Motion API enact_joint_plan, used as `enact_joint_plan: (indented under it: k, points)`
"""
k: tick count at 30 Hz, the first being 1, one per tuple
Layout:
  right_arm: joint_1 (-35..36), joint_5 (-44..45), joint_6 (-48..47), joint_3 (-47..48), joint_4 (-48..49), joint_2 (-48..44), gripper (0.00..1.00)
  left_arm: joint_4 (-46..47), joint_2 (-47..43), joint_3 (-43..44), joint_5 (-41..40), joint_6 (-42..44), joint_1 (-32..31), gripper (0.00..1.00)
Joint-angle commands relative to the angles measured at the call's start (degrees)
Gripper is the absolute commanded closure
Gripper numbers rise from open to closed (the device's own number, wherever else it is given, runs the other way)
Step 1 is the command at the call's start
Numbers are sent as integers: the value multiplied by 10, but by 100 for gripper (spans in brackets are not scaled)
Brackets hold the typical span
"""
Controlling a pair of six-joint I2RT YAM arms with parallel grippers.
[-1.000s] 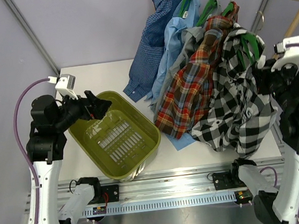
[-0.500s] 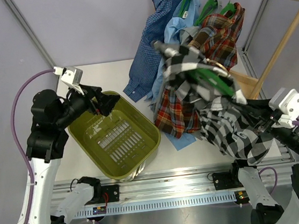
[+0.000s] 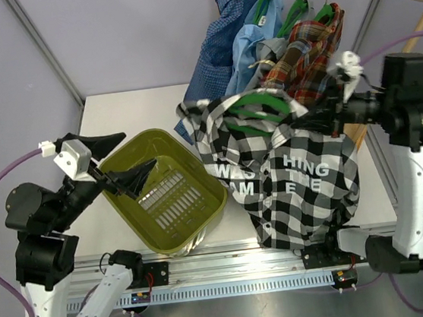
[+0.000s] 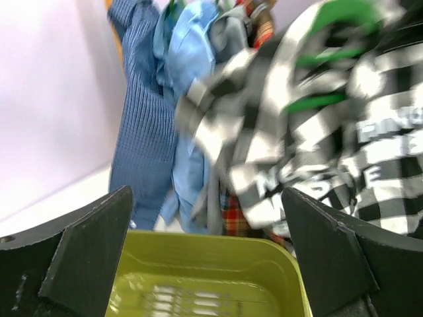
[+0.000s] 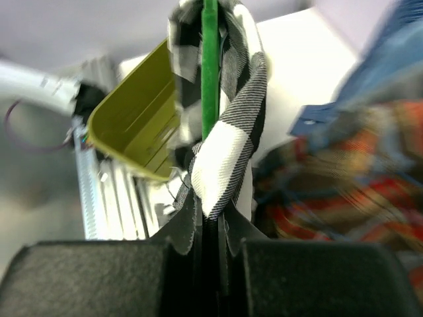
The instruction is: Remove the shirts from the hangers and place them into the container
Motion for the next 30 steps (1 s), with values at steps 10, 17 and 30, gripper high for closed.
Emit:
enact_joint_plan:
  k: [10, 17, 30]
  points:
    - [198, 129, -169, 34, -72, 96, 100, 35, 143, 9, 160, 111, -53, 8]
    - [199, 138, -293, 87, -152, 123, 100, -42, 231, 40, 50, 197, -173, 14]
    - [200, 126, -365, 66, -203, 119, 100, -16, 300, 91, -16, 264, -196, 23]
